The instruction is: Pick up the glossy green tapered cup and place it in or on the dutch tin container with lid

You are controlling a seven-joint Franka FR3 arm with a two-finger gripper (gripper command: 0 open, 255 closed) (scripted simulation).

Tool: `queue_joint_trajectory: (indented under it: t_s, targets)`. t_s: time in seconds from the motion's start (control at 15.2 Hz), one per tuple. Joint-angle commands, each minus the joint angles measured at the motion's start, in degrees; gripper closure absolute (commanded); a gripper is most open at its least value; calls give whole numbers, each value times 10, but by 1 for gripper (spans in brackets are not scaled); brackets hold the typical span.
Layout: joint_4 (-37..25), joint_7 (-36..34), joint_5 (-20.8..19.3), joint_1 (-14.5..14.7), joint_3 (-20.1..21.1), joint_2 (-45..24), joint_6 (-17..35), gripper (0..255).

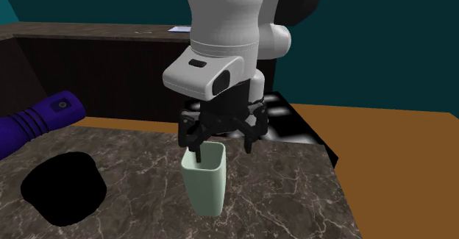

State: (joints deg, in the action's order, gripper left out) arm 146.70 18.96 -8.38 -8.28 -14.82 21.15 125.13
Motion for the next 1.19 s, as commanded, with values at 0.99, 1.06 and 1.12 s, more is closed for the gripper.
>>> queue_joint_trajectory:
  t_s: [0.99, 1.06, 1.12]
  targets:
    - [3, 1, 0, 0, -2, -4, 8, 255]
    - [3, 1, 0, 0, -2, -4, 8, 255]
    - [-1, 1, 0, 0, -1, 0, -1, 255]
